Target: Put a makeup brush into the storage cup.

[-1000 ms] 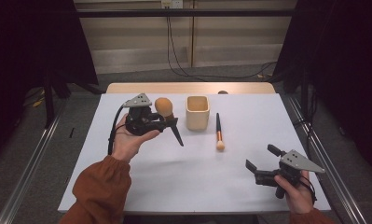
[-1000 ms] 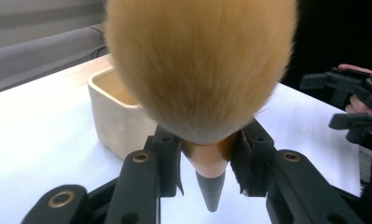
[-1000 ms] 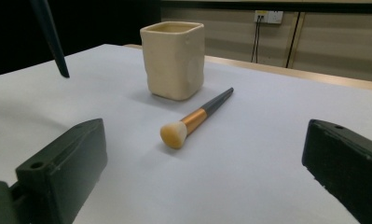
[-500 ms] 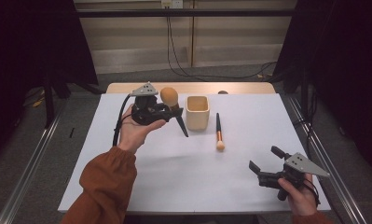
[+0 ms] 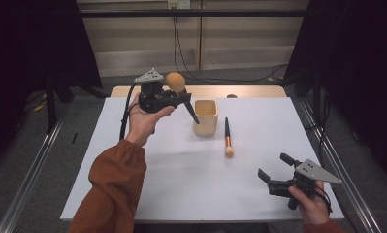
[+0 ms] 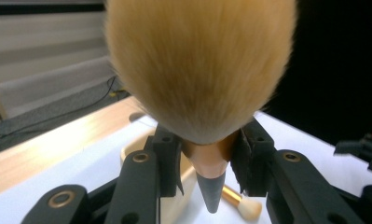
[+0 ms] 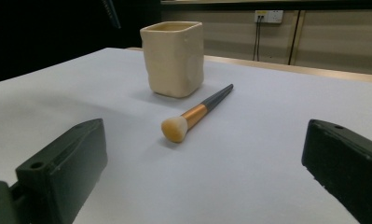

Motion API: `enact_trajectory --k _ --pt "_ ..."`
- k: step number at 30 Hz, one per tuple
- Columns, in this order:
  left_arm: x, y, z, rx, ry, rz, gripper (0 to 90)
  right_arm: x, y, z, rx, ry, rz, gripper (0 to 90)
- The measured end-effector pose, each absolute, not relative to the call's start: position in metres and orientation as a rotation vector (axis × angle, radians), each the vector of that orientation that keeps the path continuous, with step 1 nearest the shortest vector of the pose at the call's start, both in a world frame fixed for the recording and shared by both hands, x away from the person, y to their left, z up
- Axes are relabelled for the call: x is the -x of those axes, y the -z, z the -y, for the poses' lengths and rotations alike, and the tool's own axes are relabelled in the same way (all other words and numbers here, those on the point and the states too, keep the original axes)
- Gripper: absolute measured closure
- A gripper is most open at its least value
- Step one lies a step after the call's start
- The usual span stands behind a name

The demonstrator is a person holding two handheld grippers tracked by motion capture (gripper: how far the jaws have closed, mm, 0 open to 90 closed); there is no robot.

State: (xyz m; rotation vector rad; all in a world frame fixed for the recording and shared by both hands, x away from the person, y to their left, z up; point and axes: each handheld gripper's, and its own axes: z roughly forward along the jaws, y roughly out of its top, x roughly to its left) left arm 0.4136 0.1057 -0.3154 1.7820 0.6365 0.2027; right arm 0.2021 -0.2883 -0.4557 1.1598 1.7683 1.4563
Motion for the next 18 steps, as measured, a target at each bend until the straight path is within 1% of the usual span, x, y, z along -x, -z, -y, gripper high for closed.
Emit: enact_trajectory --k 12,18 --pt "-0.431 0.301 -0.091 -1.756 -0.258 -0.634 65.7 -0.202 0.456 0.289 -1.151 -1.467 -1.767 0.0" --pt "-0.436 0.305 -0.083 -1.77 -0.284 -0.62 65.7 -0.201 0.457 0.289 -1.155 -1.462 -1.765 0.0"
